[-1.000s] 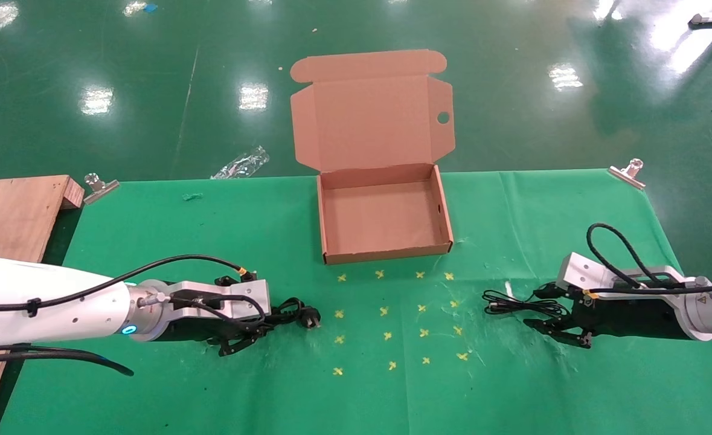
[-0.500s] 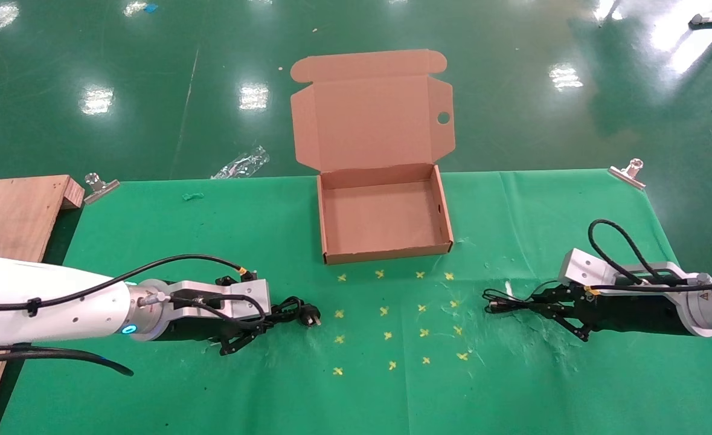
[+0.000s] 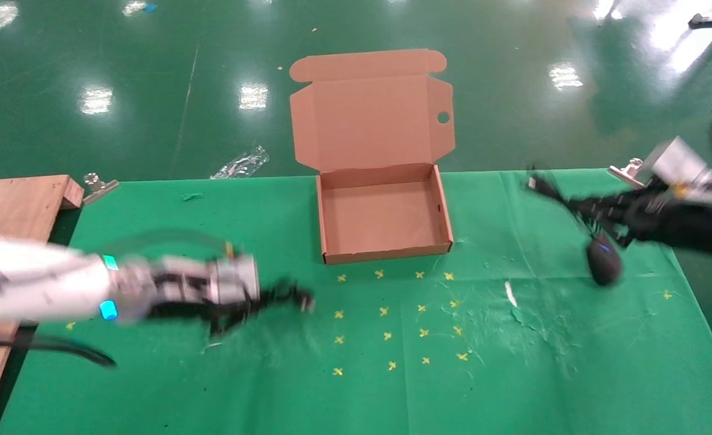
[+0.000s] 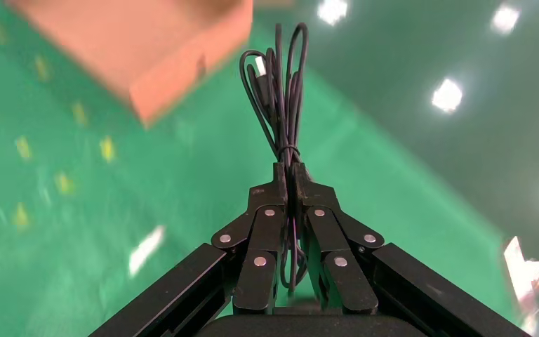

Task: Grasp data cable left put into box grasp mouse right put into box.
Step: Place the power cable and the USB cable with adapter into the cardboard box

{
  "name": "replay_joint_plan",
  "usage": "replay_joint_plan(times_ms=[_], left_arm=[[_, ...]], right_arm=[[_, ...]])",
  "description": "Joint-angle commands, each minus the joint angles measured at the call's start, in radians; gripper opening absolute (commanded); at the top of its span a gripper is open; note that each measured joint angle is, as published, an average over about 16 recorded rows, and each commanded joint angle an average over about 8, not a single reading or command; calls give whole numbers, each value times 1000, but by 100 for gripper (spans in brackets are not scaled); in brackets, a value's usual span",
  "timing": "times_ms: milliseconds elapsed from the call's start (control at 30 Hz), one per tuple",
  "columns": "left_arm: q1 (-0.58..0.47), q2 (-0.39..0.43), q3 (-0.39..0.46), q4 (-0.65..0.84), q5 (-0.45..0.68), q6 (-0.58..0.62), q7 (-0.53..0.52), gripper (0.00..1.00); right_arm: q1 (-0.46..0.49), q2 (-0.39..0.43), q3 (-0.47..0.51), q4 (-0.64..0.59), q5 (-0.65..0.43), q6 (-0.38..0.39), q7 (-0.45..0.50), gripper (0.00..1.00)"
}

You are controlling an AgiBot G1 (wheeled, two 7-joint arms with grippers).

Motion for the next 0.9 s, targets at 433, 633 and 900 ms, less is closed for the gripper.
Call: replay_joint_plan(times_ms=[433,633,900], left_arm=[[-132,356,85,207,114,-238,13,6],[-127,391,272,213,171,-406,-66,81],[-172,386,431,220,144,-486,-172,100]], right_arm=[[-53,147,77,490,85,40,307,0],[-65,217,96,690,79,77,467,0],[-124,214,105,757,93,140,541,0]])
